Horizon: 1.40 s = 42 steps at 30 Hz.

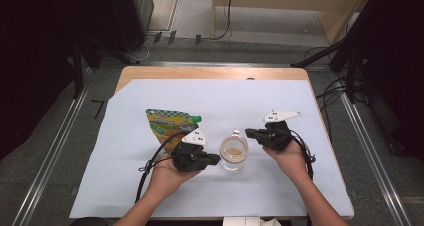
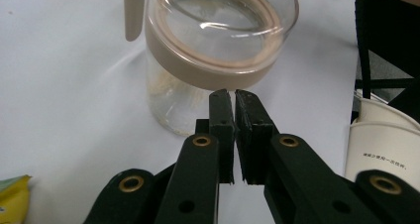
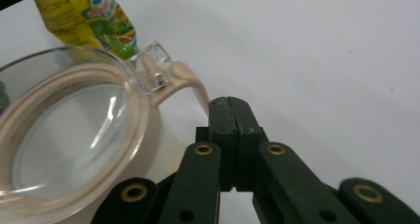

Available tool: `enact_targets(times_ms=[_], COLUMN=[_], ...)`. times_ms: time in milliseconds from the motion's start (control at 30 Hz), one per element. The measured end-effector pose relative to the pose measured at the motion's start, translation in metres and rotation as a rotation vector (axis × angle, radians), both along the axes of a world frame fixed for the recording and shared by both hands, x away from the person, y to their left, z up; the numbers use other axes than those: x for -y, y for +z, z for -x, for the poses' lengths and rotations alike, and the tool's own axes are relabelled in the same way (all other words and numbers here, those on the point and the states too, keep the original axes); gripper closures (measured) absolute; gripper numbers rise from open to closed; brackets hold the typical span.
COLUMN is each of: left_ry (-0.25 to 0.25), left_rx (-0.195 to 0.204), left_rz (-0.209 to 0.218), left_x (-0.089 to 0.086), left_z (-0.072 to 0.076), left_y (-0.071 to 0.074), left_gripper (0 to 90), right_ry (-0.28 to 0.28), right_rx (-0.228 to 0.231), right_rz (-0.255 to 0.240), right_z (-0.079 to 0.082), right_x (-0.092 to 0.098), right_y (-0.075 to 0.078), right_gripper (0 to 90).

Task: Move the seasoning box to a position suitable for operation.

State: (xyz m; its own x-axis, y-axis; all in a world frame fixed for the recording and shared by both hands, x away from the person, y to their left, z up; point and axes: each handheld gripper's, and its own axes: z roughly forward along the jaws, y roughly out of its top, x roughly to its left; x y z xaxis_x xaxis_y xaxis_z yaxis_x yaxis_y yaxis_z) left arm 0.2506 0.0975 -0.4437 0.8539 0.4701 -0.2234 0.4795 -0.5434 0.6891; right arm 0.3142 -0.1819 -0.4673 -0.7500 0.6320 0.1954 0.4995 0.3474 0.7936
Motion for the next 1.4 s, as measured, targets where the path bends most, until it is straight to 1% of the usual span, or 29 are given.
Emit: enact_targets(times_ms=[67,133,167,233,267,367,467,567,700,800,933,1033,1167,1233,1267,1333,1400], left_ry=[0.025,0.054,0.063,0.072,0.074,0.083,0.088,0.09,0.087,0.084,0.083,0.085,0.077,0.074,0.074,0.07,0.064], left_rx=[0.002,-0.002,-0.002,0.006,0.01,0.007,0.004,-0.005,-0.008,-0.007,-0.008,-0.009,-0.011,-0.013,-0.017,-0.006,-0.001], left_rz=[-0.005,0.003,0.006,0.011,0.007,0.009,0.019,0.028,0.029,0.03,0.047,0.04,0.035,0.039,0.037,0.034,0.037], left_x=[0.0,-0.001,-0.002,0.0,0.0,-0.001,-0.001,0.0,0.001,0.002,0.006,0.008,0.007,0.006,0.005,0.005,0.006], left_z=[-0.001,-0.004,-0.006,-0.007,-0.008,-0.009,-0.009,-0.01,-0.012,-0.014,-0.016,-0.019,-0.022,-0.021,-0.019,-0.015,-0.009], left_y=[-0.003,-0.005,-0.006,-0.007,-0.007,-0.006,-0.007,-0.007,-0.007,-0.007,-0.008,-0.009,-0.01,-0.01,-0.009,-0.006,-0.003], left_gripper=[85.3,84.6,84.8,86.0,86.8,87.1,89.1,89.7,90.0,90.0,90.0,90.0,90.0,89.3,89.0,88.8,88.9], right_ry=[0.004,0.003,0.005,0.012,0.007,0.005,-0.008,-0.023,-0.035,-0.048,-0.073,-0.09,-0.081,-0.088,-0.093,-0.108,-0.111], right_rx=[-0.006,-0.016,-0.022,-0.018,-0.001,-0.011,0.009,0.005,0.004,-0.002,-0.014,-0.031,-0.031,-0.019,-0.02,-0.019,-0.012], right_rz=[0.009,-0.009,-0.007,0.028,0.044,0.03,0.044,0.043,0.054,0.05,0.051,0.068,0.067,0.077,0.072,0.062,0.042], right_z=[0.005,0.017,0.021,0.03,0.033,0.033,0.035,0.038,0.041,0.045,0.054,0.058,0.058,0.053,0.051,0.044,0.036], right_x=[-0.002,-0.001,-0.001,-0.003,-0.003,-0.003,-0.005,-0.004,-0.003,-0.001,0.004,0.006,0.006,0.008,0.009,0.013,0.016], right_y=[0.002,0.001,0.001,0.0,0.001,-0.001,-0.002,-0.002,-0.001,0.0,0.001,0.0,0.0,0.0,0.0,0.0,0.001], right_gripper=[90.0,90.0,90.0,90.0,90.0,90.0,90.0,90.0,90.0,90.0,90.0,90.0,90.0,90.0,90.0,90.0,90.0])
